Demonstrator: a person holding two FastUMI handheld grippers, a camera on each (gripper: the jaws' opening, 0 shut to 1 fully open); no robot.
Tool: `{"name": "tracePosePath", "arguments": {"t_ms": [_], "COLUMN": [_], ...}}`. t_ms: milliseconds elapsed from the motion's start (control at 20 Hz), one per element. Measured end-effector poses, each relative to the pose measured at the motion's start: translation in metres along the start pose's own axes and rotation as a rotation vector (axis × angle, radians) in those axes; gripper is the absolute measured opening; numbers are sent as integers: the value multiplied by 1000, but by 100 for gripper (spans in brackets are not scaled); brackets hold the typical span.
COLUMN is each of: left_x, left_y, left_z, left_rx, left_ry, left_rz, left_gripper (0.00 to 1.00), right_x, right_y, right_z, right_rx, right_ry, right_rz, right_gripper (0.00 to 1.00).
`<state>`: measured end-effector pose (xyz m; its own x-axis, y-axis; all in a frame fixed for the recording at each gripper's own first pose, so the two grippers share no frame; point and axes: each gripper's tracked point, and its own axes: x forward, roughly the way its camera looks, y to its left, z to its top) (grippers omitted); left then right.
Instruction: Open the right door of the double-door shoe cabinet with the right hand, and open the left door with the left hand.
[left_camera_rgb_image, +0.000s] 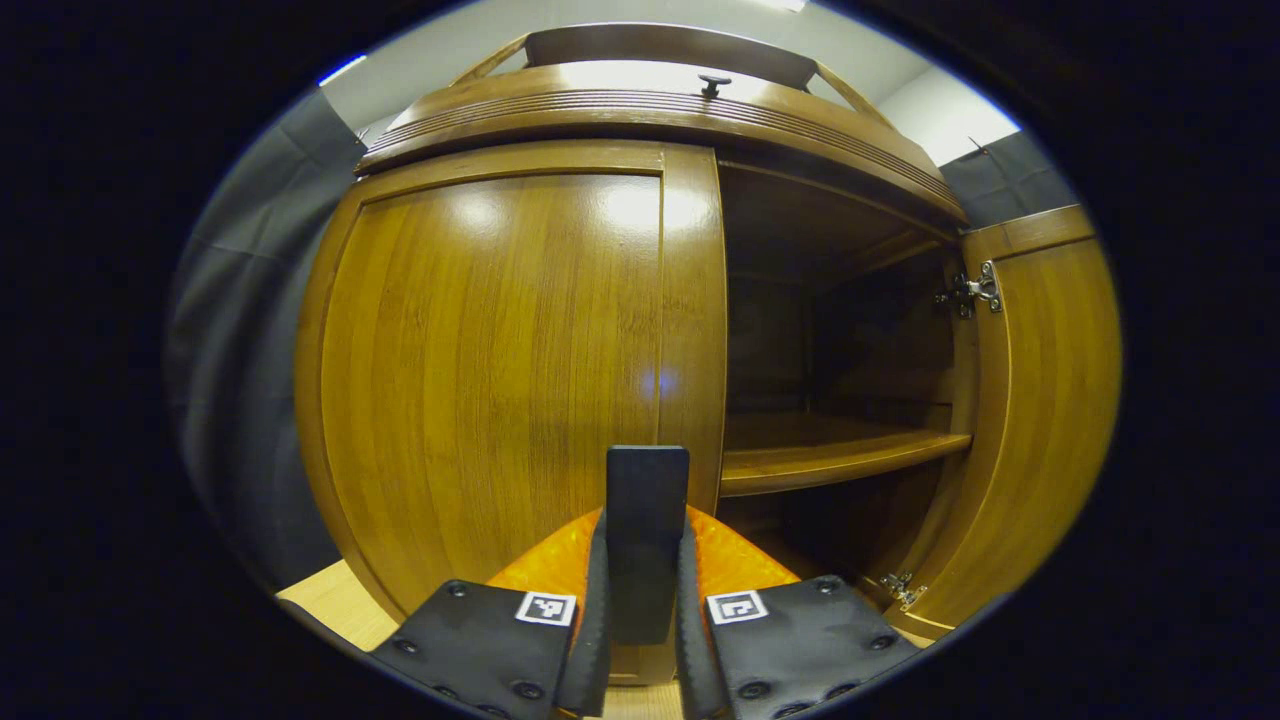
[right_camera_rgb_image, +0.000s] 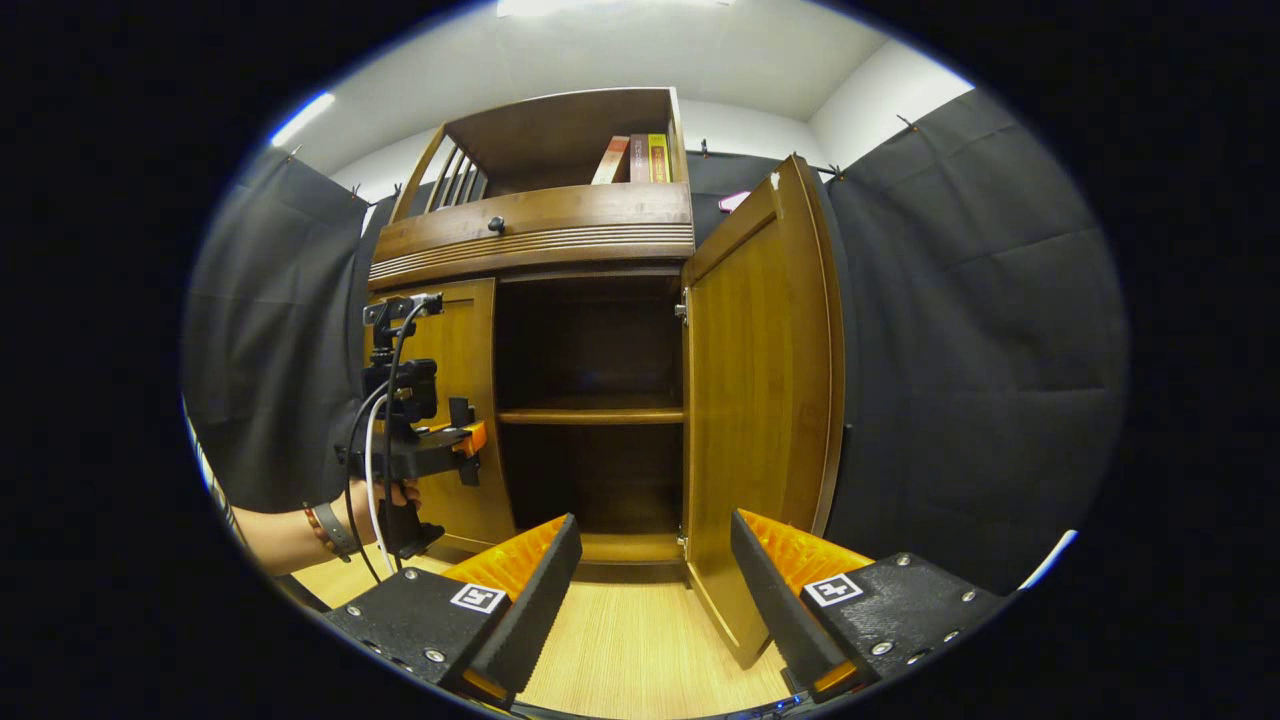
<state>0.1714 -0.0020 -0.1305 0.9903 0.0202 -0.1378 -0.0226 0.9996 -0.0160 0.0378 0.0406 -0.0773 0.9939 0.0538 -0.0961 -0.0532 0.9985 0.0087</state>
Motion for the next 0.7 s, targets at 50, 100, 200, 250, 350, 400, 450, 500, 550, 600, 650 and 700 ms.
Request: {"name": "tracePosePath", "arguments": {"t_ms": [50, 100, 200, 250, 350, 400, 450, 500, 550, 600, 650, 700], "left_x": [1, 0, -2, -4, -15, -22, -30, -38, -48, -58, -69, -78], "left_y": [0, 0, 1, 1, 3, 4, 4, 6, 7, 10, 13, 17], "left_z": [-1, -1, 0, -1, 0, 0, 1, 2, 3, 4, 5, 6], "left_rx": [5, 8, 0, -5, -6, 0, 7, 7, 1, -2, 2, 11], "left_ry": [10, 15, 19, 21, 25, 27, 31, 37, 41, 45, 47, 47], "left_rz": [2, 6, 13, 18, 23, 22, 13, 3, -4, -6, -5, -1], "left_gripper": [35, 34, 33, 33, 34, 33, 34, 34, 34, 34, 33, 32], "right_x": [0, -3, -6, -7, -9, -8, -8, -8, -7, -6, -5, -2], "right_y": [2, 4, 10, 12, 15, 19, 20, 21, 21, 22, 22, 23], "right_z": [-1, -2, -3, -4, -6, -8, -9, -9, -10, -11, -13, -14], "right_rx": [0, 2, 9, 10, 9, 9, 9, 9, 8, 7, 6, 5], "right_ry": [2, 3, 6, 5, 8, 14, 16, 17, 19, 21, 25, 29], "right_rz": [0, 3, 17, 27, 40, 50, 58, 67, 75, 83, 89, 96], "right_gripper": [93, 93, 93, 93, 93, 93, 93, 93, 93, 93, 93, 93]}}
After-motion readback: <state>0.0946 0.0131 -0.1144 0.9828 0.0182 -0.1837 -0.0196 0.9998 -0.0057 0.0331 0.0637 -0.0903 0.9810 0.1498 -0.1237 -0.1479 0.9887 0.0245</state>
